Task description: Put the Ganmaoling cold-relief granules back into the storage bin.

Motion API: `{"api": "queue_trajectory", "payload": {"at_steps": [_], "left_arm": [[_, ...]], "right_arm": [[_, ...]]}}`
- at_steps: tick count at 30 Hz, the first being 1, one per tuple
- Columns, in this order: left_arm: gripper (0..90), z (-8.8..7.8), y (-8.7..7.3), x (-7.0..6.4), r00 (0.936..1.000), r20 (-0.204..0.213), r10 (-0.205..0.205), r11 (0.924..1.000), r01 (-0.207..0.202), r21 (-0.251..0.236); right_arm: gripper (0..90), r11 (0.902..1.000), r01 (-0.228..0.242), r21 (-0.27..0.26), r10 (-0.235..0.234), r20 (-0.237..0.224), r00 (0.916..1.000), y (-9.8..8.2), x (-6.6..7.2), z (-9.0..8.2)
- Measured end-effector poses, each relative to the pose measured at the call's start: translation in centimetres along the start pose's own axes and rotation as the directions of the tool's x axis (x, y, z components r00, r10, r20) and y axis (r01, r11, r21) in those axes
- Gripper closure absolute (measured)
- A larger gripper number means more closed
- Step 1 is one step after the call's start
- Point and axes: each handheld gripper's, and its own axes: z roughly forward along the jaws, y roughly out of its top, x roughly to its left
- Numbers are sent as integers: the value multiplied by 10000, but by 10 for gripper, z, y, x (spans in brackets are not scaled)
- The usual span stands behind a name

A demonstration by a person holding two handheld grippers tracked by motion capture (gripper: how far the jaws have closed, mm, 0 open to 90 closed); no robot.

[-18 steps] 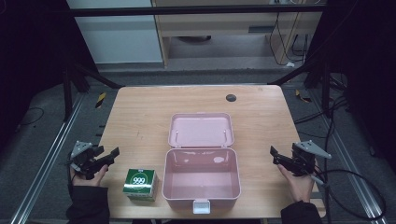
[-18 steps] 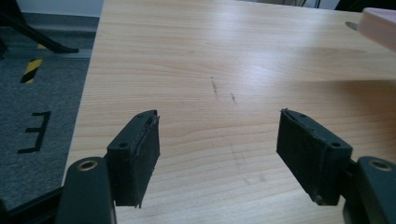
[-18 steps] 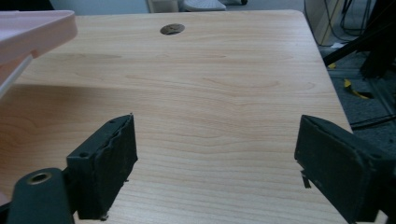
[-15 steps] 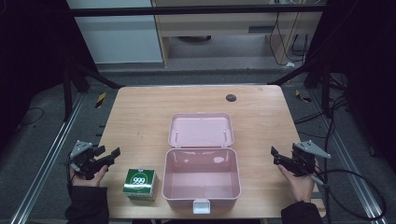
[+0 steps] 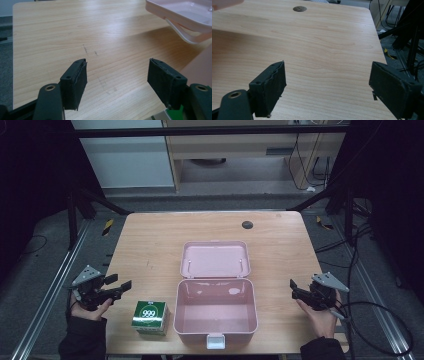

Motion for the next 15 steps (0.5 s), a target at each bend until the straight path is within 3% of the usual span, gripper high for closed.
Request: {"api": "queue_trajectory", "payload": {"at_steps": [5,8,10,11,12,15], "left_arm": [[307,-1,10,-11,9978,382,542,9981,-552,255],[302,-3,15,-16,9967,561,585,9982,-593,128],[298,-5,19,-19,9929,863,819,9960,-847,298],[294,-5,19,-19,9929,863,819,9960,-847,298],[288,-6,21,-23,9889,1211,860,9946,-923,473],[272,-6,22,-25,9846,1518,873,9924,-991,725]], "right_arm": [[139,9998,168,67,-167,-23,9999,-1,1,1],[130,9998,190,60,-189,-96,9998,-1,2,1],[126,9997,231,55,-230,-162,9996,-2,2,1],[126,9997,231,55,-230,-162,9996,-2,2,1],[126,9996,291,65,-290,-168,9994,-3,2,1],[126,9995,295,65,-294,-187,9994,-3,2,1]]}}
